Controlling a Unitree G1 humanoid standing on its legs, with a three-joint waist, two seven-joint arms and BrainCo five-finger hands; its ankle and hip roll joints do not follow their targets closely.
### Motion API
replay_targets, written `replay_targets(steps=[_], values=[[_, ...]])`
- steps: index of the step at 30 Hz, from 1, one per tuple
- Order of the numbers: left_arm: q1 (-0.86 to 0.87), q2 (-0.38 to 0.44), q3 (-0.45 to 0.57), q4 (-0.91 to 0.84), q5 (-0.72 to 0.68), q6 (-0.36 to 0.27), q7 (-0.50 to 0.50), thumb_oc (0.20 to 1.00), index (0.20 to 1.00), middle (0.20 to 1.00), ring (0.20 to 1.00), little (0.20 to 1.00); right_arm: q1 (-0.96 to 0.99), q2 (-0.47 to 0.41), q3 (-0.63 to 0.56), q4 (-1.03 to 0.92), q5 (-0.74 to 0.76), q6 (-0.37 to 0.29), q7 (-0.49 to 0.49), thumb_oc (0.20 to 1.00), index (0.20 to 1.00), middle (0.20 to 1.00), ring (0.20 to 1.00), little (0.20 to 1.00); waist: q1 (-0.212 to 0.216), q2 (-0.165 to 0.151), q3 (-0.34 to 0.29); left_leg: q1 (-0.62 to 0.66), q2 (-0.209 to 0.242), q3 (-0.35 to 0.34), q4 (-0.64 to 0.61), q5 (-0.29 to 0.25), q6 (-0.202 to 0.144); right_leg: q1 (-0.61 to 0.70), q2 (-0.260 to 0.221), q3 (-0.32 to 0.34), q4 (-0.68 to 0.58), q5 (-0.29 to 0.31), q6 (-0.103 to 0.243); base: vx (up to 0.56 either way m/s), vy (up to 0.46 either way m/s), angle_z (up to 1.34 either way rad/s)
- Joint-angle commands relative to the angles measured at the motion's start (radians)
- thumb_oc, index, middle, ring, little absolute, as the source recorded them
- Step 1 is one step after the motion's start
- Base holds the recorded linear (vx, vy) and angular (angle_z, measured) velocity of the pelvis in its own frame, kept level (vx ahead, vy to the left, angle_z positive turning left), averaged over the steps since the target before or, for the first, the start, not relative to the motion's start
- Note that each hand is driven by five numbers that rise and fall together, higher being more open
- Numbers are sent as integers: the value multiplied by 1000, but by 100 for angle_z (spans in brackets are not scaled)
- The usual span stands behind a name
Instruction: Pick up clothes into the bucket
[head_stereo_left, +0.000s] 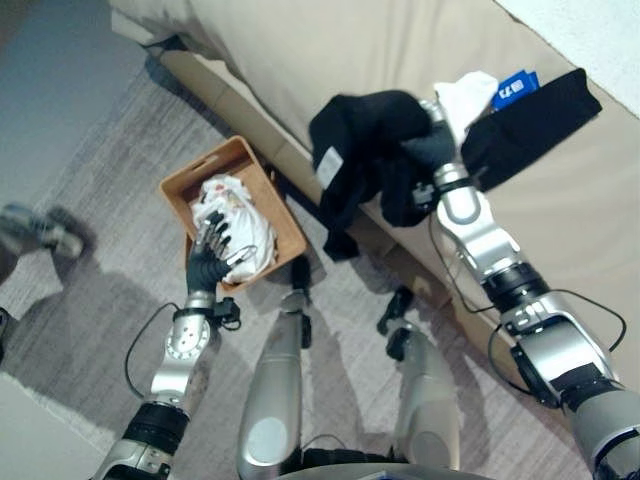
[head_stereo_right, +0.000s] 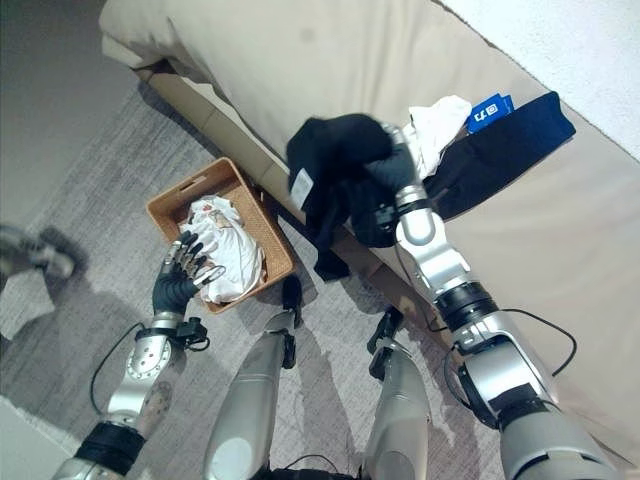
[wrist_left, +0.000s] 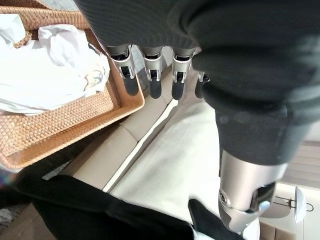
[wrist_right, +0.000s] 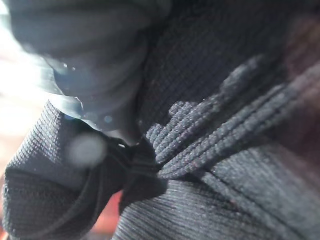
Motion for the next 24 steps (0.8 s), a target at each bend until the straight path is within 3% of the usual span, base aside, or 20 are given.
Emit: replay_targets(steps=[1, 5, 13, 24], values=[[65, 16, 46, -70, 45, -29, 15, 1000, 1000, 1000, 1000, 1000, -114, -92, -116, -77, -36, -89, -127, 200, 200, 200, 200, 200, -10, -20, -31, 12, 12, -26, 45, -74, -19, 41, -54, 60, -99, 154, 91, 0, 0, 0], [88, 15, 43, -73, 54, -24, 11, 1000, 1000, 1000, 1000, 1000, -112, -165, -181, -87, -124, -64, -214, 200, 200, 200, 200, 200, -23, -21, -36, 17, 15, -24, 44, -79, -18, 39, -52, 66, -95, 151, 93, 17, 8, -4], [105, 33, 40, -102, 73, -31, 18, 1000, 1000, 1000, 1000, 1000, -172, -317, -232, -22, -360, 75, -378, 200, 200, 200, 200, 200, -33, -16, -45, 11, 14, -25, 46, -84, -18, 26, -46, 79, -89, 144, 95, 2, 2, -1], [96, 33, 7, -114, 61, -31, 4, 1000, 1000, 1000, 1000, 1000, -319, -312, -57, 254, -411, 151, -340, 200, 200, 200, 200, 200, -27, 1, -32, -5, 12, -22, 60, -86, -19, 5, -47, 87, -73, 141, 93, 0, 0, 0]])
